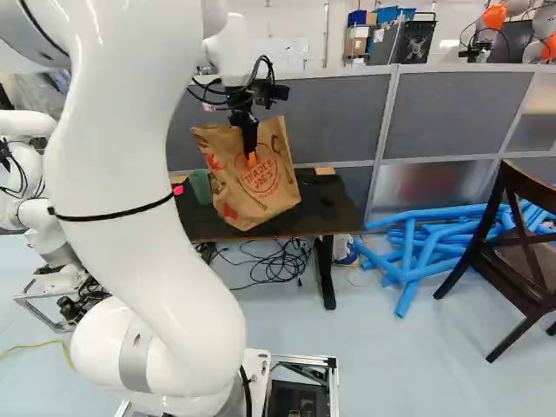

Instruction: Pick up the bag on the ground and place it on the table

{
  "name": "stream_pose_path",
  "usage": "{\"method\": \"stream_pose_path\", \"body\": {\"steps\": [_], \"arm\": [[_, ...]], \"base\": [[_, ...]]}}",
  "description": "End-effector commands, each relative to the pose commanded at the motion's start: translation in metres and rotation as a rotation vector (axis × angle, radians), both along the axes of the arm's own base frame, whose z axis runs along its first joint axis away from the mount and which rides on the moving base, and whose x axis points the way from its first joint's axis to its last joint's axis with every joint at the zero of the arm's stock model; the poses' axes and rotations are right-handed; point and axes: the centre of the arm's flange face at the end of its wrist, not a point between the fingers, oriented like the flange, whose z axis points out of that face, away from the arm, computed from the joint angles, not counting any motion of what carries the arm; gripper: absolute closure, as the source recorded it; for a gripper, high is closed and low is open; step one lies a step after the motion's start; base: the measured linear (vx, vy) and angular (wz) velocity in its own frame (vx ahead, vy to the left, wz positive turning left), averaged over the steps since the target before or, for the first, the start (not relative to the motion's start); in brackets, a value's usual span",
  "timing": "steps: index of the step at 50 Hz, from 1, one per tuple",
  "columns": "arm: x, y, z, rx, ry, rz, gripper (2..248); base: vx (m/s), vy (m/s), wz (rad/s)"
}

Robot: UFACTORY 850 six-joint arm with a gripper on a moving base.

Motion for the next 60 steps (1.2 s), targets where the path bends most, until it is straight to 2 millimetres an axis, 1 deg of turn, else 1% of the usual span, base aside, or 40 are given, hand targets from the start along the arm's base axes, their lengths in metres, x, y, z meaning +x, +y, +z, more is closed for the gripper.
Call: {"method": "stream_pose_path", "body": {"steps": [13, 18, 51, 60], "arm": [[0.024, 0.004, 0.0, 0.001, -0.015, 0.005, 227], [0.028, 0.006, 0.0, 0.001, -0.018, 0.008, 227], [0.021, 0.024, 0.0, 0.001, -0.014, 0.04, 227], [0.02, 0.026, 0.0, 0.002, -0.013, 0.02, 227]], "base": [[0.0, 0.0, 0.0], [0.0, 0.0, 0.0], [0.0, 0.0, 0.0], [0.0, 0.0, 0.0]]}}
